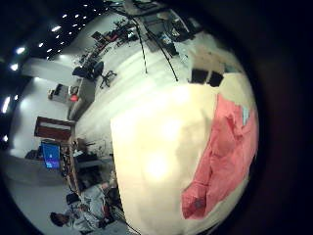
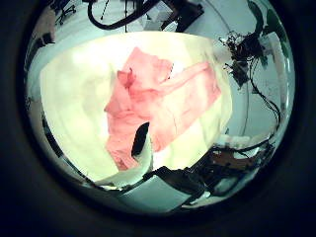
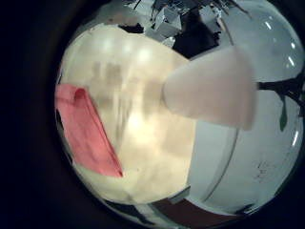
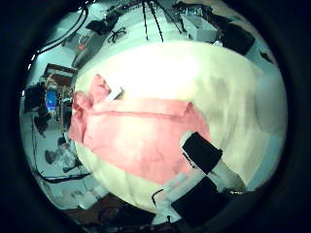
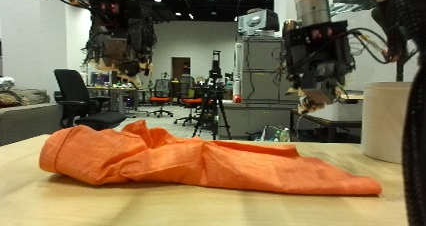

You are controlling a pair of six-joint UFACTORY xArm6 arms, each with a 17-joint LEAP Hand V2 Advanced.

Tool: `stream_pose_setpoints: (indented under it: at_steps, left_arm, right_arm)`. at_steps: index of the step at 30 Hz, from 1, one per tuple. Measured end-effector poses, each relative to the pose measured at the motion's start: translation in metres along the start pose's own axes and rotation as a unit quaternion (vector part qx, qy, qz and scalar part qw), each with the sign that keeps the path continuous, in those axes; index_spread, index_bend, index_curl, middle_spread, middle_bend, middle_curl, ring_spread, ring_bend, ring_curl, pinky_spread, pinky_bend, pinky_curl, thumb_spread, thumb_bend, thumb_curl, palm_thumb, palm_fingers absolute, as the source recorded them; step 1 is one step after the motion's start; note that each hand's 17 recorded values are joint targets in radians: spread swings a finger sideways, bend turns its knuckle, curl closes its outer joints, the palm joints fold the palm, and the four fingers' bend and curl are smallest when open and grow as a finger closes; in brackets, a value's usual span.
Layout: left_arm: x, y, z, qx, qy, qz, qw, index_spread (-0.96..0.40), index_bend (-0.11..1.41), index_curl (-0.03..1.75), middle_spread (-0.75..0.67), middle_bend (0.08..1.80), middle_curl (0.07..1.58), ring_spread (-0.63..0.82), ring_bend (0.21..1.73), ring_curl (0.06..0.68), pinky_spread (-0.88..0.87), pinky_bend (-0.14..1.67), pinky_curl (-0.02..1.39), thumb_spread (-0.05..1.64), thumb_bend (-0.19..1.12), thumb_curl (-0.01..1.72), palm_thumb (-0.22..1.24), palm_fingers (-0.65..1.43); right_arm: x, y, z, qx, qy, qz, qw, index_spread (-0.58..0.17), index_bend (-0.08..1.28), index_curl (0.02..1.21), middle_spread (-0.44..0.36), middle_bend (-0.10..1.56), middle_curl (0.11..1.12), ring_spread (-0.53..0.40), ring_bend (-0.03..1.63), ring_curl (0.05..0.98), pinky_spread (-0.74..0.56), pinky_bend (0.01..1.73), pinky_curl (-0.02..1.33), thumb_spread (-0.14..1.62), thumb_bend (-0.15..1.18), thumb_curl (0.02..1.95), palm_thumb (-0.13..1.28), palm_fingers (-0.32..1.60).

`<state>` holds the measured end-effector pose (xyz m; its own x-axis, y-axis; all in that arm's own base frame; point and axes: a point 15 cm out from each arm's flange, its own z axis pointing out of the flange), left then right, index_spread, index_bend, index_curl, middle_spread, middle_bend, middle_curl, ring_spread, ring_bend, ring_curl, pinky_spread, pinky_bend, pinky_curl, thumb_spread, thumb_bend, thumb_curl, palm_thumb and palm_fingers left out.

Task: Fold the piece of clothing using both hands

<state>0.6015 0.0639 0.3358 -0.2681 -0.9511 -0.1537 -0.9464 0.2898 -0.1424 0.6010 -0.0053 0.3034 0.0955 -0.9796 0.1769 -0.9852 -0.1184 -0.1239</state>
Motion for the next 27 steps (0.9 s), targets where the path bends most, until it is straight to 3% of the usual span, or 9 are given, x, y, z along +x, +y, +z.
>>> stream_pose_setpoints:
  at_steps: [7, 11, 15, 21, 27]
  left_arm:
    - [0.002, 0.029, -0.032, -0.016, 0.009, -0.004, 0.9998, -0.01, 0.12, 0.49, 0.33, 0.18, 0.37, 0.42, 0.63, 0.22, 0.46, 0.52, 0.32, 0.89, -0.04, 0.35, 0.28, -0.14]
    - [0.016, 0.057, -0.035, -0.041, 0.029, 0.004, 0.9987, 0.0, 0.12, 0.42, 0.38, 0.17, 0.33, 0.48, 0.58, 0.205, 0.53, 0.47, 0.3, 0.89, -0.04, 0.34, 0.27, -0.13]
    - [0.041, 0.082, -0.019, -0.062, 0.062, 0.014, 0.996, 0.0, 0.13, 0.38, 0.39, 0.16, 0.31, 0.51, 0.56, 0.197, 0.55, 0.44, 0.29, 0.88, -0.03, 0.34, 0.26, -0.12]
    - [0.075, 0.124, 0.025, -0.097, 0.093, 0.021, 0.9907, 0.01, 0.14, 0.32, 0.4, 0.16, 0.27, 0.54, 0.53, 0.191, 0.56, 0.4, 0.28, 0.88, -0.03, 0.33, 0.25, -0.1]
    - [0.095, 0.133, 0.039, -0.096, 0.103, 0.015, 0.99, 0.02, 0.15, 0.3, 0.4, 0.16, 0.25, 0.55, 0.51, 0.189, 0.55, 0.37, 0.28, 0.88, -0.03, 0.33, 0.25, -0.09]
  right_arm:
    - [0.018, 0.06, -0.039, -0.058, 0.001, -0.027, 0.998, -0.328, 0.19, 0.44, -0.042, 0.35, 0.38, 0.122, 0.51, 0.257, 0.3, 0.55, 0.3, 1.22, -0.02, 0.28, 0.64, 0.03]
    - [0.014, 0.098, -0.033, -0.089, -0.004, -0.049, 0.995, -0.329, 0.18, 0.41, -0.041, 0.32, 0.37, 0.135, 0.47, 0.245, 0.3, 0.49, 0.28, 1.21, -0.02, 0.28, 0.63, 0.05]
    - [0.008, 0.14, -0.01, -0.129, -0.007, -0.066, 0.989, -0.335, 0.17, 0.39, -0.036, 0.3, 0.36, 0.147, 0.44, 0.238, 0.3, 0.46, 0.27, 1.2, -0.02, 0.27, 0.61, 0.05]
    - [-0.004, 0.165, 0.011, -0.16, -0.01, -0.086, 0.983, -0.336, 0.16, 0.35, -0.022, 0.26, 0.35, 0.153, 0.4, 0.232, 0.29, 0.42, 0.27, 1.17, -0.02, 0.27, 0.58, 0.06]
    - [-0.012, 0.168, 0.037, -0.161, -0.013, -0.094, 0.982, -0.334, 0.16, 0.33, -0.017, 0.24, 0.35, 0.155, 0.38, 0.229, 0.29, 0.4, 0.27, 1.15, -0.02, 0.27, 0.57, 0.07]
